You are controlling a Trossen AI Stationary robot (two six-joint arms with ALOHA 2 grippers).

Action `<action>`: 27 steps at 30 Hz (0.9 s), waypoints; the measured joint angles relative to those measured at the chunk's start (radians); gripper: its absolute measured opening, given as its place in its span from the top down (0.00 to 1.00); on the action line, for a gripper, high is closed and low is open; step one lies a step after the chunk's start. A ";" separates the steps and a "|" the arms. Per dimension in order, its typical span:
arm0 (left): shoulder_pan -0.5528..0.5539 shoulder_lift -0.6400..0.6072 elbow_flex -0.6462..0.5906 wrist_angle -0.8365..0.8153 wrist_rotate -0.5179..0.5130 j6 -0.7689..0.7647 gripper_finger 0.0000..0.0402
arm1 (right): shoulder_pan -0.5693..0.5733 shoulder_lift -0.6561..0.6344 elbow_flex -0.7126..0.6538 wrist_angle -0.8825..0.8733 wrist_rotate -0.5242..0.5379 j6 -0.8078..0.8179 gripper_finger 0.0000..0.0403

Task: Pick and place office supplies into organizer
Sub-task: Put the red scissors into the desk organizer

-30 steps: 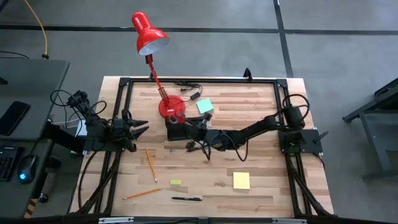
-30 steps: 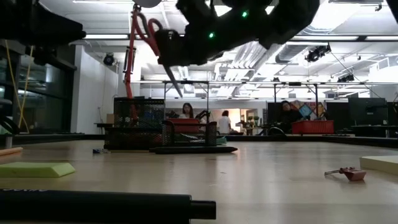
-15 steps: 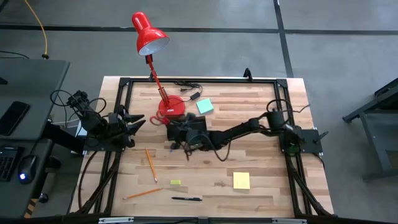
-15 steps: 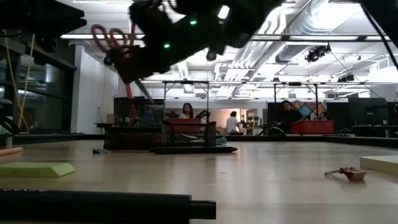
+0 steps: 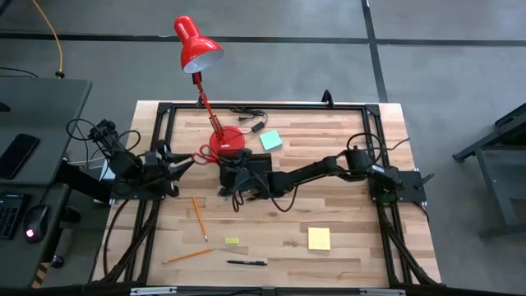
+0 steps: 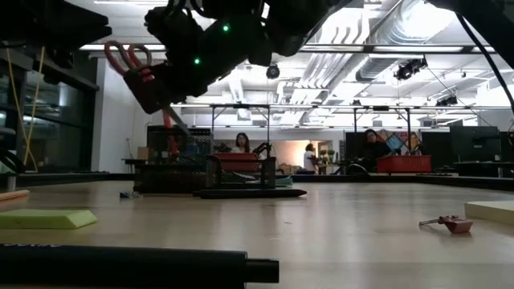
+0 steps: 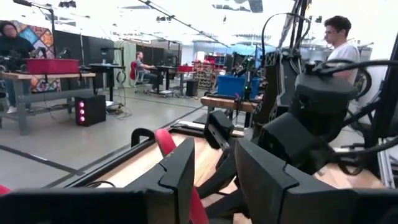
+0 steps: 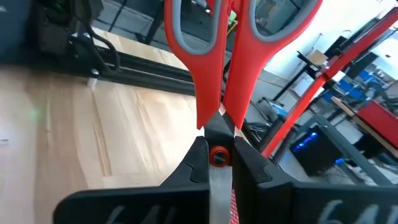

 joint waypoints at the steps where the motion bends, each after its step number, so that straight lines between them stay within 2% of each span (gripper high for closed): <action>1: 0.000 0.000 0.000 -0.008 0.000 0.006 0.74 | 0.003 0.000 0.000 0.000 0.007 -0.003 0.99; 5: 0.000 0.000 0.000 -0.057 0.011 -0.002 0.74 | 0.015 0.000 0.000 -0.001 0.055 -0.027 0.99; 9: 0.000 0.000 0.000 -0.148 0.064 0.063 0.74 | 0.020 0.000 0.000 -0.041 0.088 -0.023 0.99; 11: 0.000 0.000 0.000 -0.202 0.067 0.107 0.74 | 0.026 0.000 -0.001 -0.057 0.114 -0.020 0.99; 16: 0.000 0.000 0.000 -0.242 0.054 0.091 0.74 | 0.042 0.000 -0.001 -0.100 0.197 -0.027 0.99; 23: 0.000 0.000 0.000 -0.233 0.065 -0.080 0.73 | 0.059 0.000 -0.002 -0.174 0.250 0.023 0.99; 27: 0.000 0.000 0.000 -0.252 0.096 -0.128 0.68 | 0.085 0.000 -0.002 -0.179 0.296 -0.001 0.99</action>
